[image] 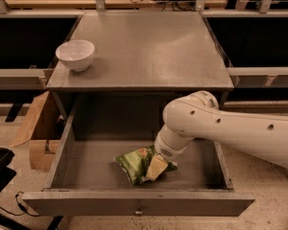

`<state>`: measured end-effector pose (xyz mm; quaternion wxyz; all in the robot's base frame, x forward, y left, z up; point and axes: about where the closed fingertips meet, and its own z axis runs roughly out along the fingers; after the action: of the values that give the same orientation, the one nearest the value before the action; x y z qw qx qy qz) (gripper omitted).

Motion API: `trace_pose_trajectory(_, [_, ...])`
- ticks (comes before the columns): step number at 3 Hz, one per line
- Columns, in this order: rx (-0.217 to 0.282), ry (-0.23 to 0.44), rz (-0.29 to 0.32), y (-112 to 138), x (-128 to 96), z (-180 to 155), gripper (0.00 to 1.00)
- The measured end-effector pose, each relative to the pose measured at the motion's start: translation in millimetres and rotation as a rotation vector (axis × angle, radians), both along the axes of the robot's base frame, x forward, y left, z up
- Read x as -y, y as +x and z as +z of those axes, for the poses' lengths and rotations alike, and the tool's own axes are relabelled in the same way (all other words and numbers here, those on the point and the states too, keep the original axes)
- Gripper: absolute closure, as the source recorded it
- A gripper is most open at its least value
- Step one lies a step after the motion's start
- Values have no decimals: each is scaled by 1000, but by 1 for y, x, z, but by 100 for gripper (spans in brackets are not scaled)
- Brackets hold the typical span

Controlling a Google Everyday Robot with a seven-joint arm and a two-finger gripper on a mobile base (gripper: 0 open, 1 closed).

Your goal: Pick green jalapeno chip bag from top drawer and place on counter

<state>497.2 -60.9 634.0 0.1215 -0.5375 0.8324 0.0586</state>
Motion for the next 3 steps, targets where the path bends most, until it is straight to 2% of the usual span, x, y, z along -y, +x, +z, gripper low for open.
trace_pose_trajectory(1, [0,0,0,0,0,0,0])
trace_pose_trajectory(2, [26,86,10,-7,17,25,0])
trace_pose_trajectory(3, [60,184,-33,-30,62,95,0])
